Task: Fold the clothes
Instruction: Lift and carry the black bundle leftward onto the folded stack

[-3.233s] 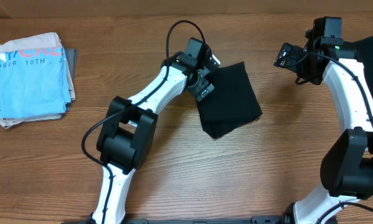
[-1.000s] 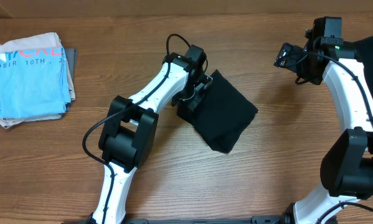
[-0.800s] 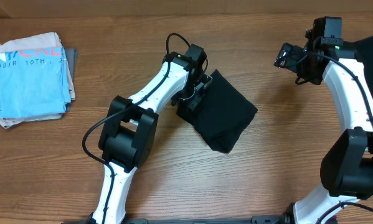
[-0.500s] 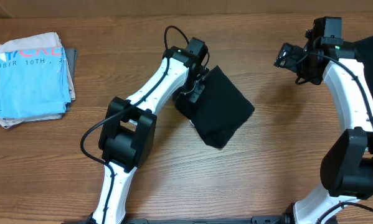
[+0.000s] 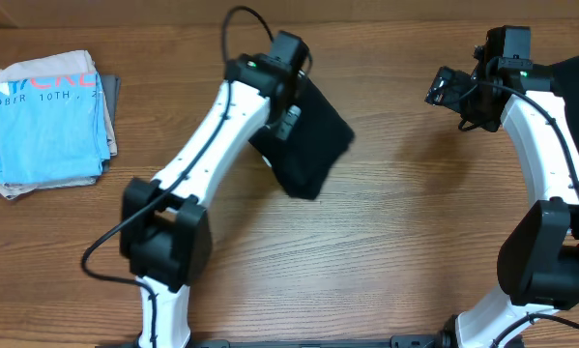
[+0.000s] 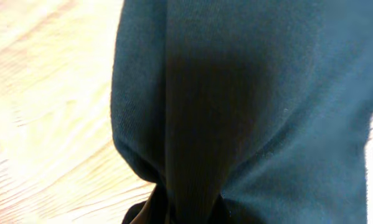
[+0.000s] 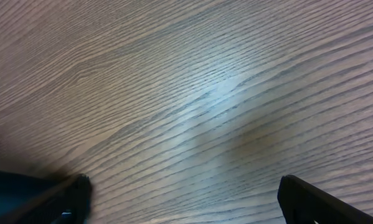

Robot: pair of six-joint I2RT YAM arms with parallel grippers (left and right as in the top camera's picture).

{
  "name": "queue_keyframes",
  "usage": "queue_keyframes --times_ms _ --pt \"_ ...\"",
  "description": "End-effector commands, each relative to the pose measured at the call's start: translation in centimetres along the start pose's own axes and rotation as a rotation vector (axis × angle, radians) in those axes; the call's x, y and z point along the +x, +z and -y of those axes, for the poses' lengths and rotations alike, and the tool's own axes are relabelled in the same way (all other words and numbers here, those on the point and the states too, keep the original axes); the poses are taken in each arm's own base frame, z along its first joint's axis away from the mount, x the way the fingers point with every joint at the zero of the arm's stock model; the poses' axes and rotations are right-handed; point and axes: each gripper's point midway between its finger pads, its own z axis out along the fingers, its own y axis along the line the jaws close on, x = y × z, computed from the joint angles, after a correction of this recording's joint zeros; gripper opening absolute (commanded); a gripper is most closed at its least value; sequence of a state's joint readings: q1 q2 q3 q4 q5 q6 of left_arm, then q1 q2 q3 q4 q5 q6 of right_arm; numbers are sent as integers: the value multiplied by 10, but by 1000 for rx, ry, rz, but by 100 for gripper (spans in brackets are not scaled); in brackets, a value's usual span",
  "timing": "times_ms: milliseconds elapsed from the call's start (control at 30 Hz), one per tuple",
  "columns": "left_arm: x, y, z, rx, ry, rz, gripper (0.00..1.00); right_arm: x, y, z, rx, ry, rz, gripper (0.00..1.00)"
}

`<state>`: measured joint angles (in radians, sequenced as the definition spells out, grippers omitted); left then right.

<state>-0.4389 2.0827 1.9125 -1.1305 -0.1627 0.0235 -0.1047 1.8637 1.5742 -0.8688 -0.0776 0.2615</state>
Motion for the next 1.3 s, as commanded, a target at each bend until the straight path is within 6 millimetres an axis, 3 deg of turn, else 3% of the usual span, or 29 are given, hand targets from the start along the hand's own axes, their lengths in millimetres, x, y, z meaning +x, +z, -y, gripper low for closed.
queue_keyframes --times_ms 0,233,567,900,1267 --pt "-9 -29 -42 -79 -65 70 4 -2 -1 1 5 2 7 100" --pt "3 -50 -109 -238 -120 75 4 -2 -1 1 5 2 7 100" --pt "27 -58 -179 -358 -161 29 4 -2 -1 1 5 2 7 100" --pt "42 -81 -245 -537 -223 37 4 -2 -1 1 5 2 7 100" --pt "94 -88 -320 -602 -388 -13 4 -2 -1 1 5 2 7 100"
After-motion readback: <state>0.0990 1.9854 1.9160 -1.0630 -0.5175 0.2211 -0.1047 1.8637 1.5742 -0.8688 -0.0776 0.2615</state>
